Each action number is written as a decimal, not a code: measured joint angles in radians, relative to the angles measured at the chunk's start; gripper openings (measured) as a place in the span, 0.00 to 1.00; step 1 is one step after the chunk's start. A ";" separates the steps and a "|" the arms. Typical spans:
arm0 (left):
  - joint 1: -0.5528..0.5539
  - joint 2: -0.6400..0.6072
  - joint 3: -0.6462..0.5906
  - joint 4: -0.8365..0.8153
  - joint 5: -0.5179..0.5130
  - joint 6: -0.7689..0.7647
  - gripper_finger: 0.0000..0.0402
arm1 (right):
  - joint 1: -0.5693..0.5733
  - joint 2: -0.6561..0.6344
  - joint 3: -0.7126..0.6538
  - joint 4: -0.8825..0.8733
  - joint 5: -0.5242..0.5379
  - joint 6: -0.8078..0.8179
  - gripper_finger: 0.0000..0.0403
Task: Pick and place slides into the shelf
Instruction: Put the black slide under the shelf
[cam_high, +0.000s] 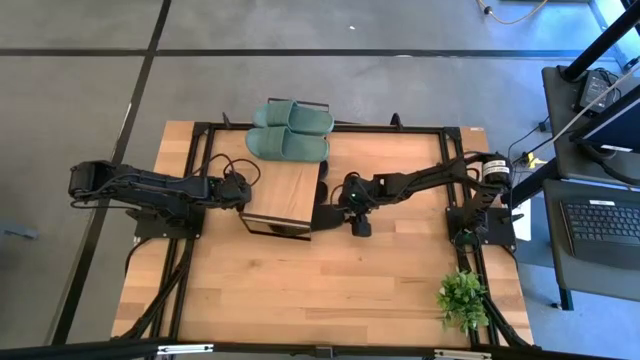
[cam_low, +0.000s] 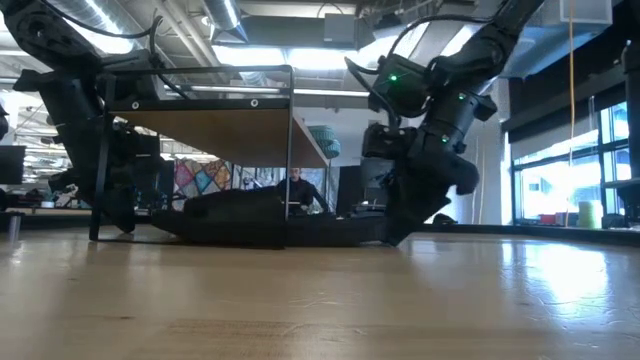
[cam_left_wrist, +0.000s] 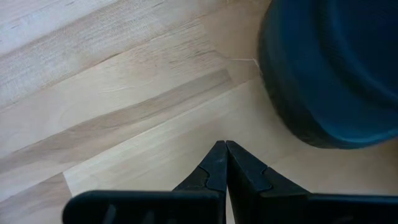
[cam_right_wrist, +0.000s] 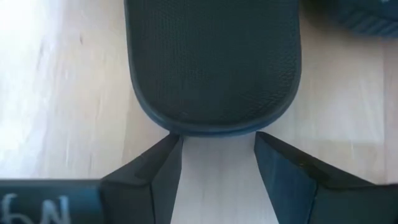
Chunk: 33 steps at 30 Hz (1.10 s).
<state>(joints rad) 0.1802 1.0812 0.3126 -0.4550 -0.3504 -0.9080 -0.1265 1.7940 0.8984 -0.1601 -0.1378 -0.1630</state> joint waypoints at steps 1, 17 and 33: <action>0.000 0.000 0.000 0.000 0.000 0.000 0.00 | 0.000 0.003 0.006 0.001 -0.003 -0.002 0.50; 0.000 0.000 0.000 0.000 -0.006 0.001 0.00 | 0.026 0.089 0.097 0.028 -0.074 -0.026 0.50; 0.000 0.000 0.000 0.000 -0.002 0.000 0.00 | 0.060 0.090 0.117 0.086 -0.077 -0.025 0.50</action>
<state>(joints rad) 0.1802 1.0813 0.3126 -0.4549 -0.3519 -0.9077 -0.0662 1.8835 1.0153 -0.0743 -0.2152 -0.1877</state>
